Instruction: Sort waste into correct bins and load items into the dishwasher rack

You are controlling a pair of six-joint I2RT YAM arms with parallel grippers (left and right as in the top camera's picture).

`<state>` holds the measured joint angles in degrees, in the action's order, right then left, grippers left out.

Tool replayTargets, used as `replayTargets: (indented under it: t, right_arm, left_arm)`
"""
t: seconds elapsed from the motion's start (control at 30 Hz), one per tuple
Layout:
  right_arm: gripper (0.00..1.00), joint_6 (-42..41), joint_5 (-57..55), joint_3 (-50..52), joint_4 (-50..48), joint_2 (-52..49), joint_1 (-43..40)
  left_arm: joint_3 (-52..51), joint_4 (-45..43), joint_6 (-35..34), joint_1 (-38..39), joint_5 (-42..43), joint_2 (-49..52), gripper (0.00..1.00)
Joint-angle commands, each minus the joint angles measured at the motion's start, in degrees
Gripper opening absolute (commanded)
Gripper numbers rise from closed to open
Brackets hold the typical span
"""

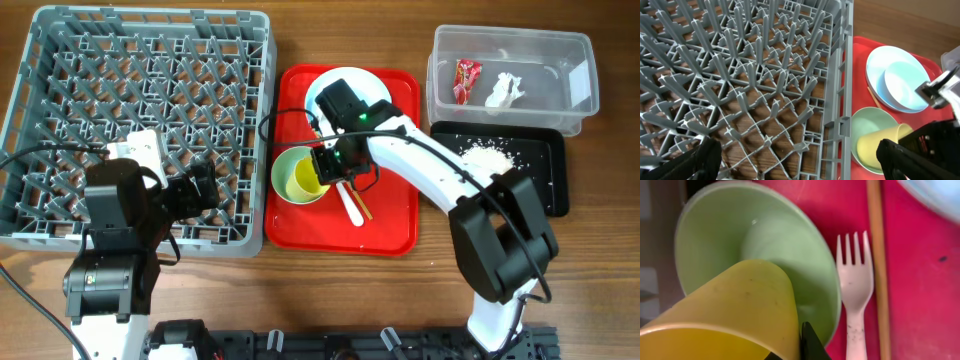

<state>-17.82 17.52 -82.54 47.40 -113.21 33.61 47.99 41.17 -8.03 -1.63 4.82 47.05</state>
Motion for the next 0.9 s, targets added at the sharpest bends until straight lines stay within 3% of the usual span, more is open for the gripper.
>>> replayTargets:
  t: [0.0, 0.17, 0.3, 0.4, 0.53, 0.7, 0.87]
  right_arm:
    - [0.04, -0.59, -0.57, -6.03, 1.18, 5.68, -2.64]
    - [0.04, -0.28, 9.55, -7.28, 0.42, 11.04, -8.68]
    - [0.04, 0.76, 25.46, -6.95, -2.05, 11.19, -13.22]
    - [0.04, 3.02, 38.10, -6.95, -4.42, 11.19, -13.86]
    - [0.04, 2.58, 46.42, -6.95, -4.72, 11.19, -13.46]
    - [0.04, -0.24, 58.49, -6.95, -9.44, 11.19, -13.44]
    - [0.04, -4.81, 66.75, -6.95, -14.45, 11.19, -13.42]
  left_arm:
    - [1.01, -0.15, -0.33, -0.11, 0.90, -0.15, 1.00]
    - [1.01, -0.42, -0.37, -0.09, 6.36, -0.15, 1.00]
    - [1.01, -5.07, -0.50, -0.09, 20.79, 0.39, 1.00]
    - [1.01, -10.60, -5.20, -0.09, 27.96, 2.32, 1.00]
    - [1.01, -18.29, -10.93, -0.09, 37.05, 6.19, 1.00]
    - [1.01, -34.60, -10.93, -0.09, 61.35, 11.98, 0.98]
    - [1.01, -43.19, -13.97, -0.09, 66.93, 14.53, 0.98]
